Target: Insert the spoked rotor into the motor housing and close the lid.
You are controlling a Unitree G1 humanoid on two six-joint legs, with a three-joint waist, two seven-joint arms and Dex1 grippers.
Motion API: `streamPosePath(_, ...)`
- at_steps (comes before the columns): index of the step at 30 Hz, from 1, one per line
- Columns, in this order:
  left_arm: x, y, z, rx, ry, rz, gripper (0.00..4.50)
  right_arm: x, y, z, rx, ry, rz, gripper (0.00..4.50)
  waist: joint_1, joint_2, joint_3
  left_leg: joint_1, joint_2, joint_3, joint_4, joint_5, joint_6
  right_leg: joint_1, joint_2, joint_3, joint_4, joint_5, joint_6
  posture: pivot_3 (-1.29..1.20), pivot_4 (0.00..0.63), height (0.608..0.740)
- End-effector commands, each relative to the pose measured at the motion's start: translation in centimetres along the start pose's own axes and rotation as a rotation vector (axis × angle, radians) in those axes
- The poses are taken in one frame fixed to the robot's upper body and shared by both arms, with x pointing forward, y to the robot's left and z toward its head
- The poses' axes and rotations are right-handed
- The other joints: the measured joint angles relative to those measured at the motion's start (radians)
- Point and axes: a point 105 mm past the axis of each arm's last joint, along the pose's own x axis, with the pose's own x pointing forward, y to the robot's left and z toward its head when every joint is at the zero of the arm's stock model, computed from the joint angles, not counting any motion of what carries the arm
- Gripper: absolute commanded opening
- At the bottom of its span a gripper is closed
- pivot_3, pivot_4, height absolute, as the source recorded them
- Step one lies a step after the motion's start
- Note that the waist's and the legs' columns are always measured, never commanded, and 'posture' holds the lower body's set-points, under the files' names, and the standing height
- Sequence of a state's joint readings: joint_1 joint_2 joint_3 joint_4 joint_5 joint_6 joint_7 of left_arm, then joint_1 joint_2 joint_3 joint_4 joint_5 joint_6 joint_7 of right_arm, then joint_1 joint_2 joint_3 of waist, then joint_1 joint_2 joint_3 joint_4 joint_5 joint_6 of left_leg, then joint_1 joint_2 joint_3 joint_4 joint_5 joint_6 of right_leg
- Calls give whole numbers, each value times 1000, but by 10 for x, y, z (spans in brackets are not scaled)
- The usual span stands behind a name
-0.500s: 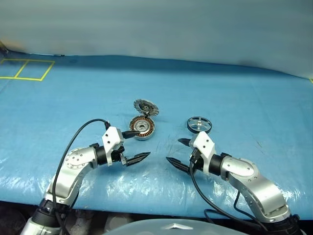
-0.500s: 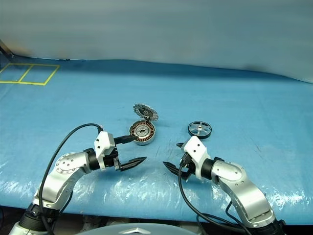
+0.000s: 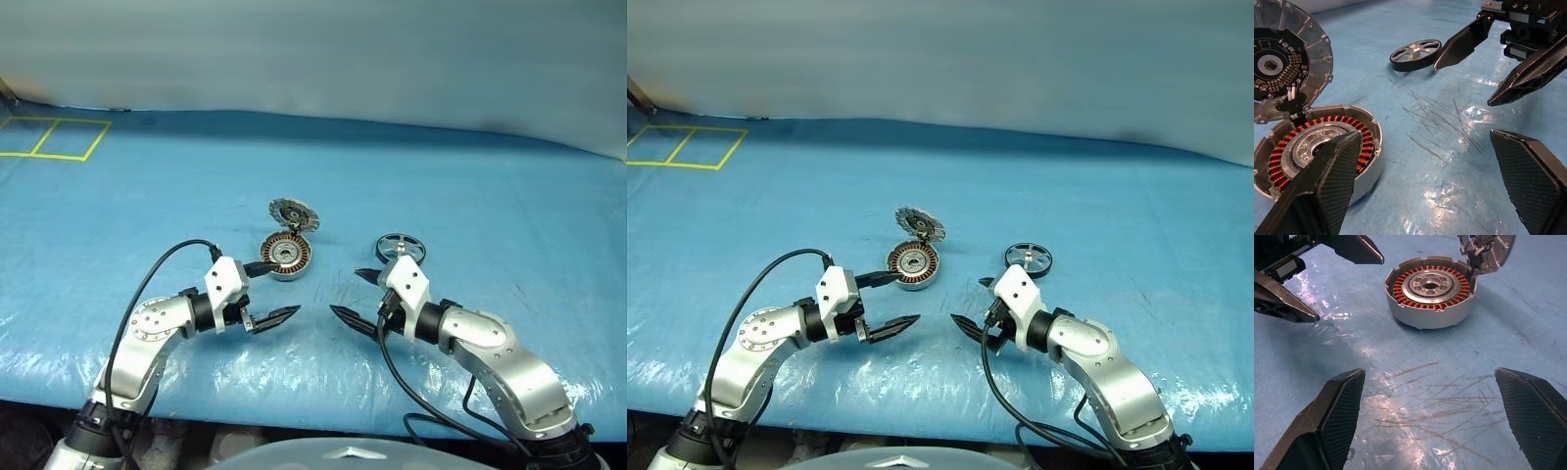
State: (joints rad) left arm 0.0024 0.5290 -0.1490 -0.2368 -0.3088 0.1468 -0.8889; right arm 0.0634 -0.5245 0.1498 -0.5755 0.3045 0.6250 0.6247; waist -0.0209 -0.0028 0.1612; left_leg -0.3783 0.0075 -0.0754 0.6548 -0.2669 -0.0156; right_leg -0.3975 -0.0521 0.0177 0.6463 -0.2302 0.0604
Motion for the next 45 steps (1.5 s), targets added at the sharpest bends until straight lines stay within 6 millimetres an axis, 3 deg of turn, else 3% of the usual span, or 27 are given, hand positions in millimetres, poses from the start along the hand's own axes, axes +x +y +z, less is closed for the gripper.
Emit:
streamPosePath(1,0,6,9,36,-38,30,4500,-2,-3,11,-37,-38,-14,4468,0,0,0,0,0,0,0,0,0,0,0,0,0,0,0,0,150,740)
streamPosePath(18,-8,14,7,15,-43,111,4500,7,-6,19,-102,-26,41,4468,-3,0,0,0,0,0,0,0,0,0,0,0,0,1,0,0,150,740)
streamPosePath(24,-20,24,3,8,-28,187,4500,28,-1,26,-241,22,155,4468,-5,0,0,0,0,0,0,0,0,0,0,0,0,1,0,0,150,740)
streamPosePath(33,-46,36,-4,7,-1,336,4500,73,22,53,-474,34,423,4468,-12,0,1,0,0,-1,0,0,0,0,0,0,0,2,-1,0,150,740)
streamPosePath(37,-56,34,-12,5,36,369,4500,90,21,53,-546,61,454,4468,-10,0,1,-1,0,0,0,0,0,-1,0,0,-1,2,-1,0,150,740)
streamPosePath(45,-56,28,-14,-9,29,399,4500,111,12,42,-612,128,475,4468,-10,0,1,0,0,0,0,0,0,-1,0,0,0,2,-1,0,150,740)
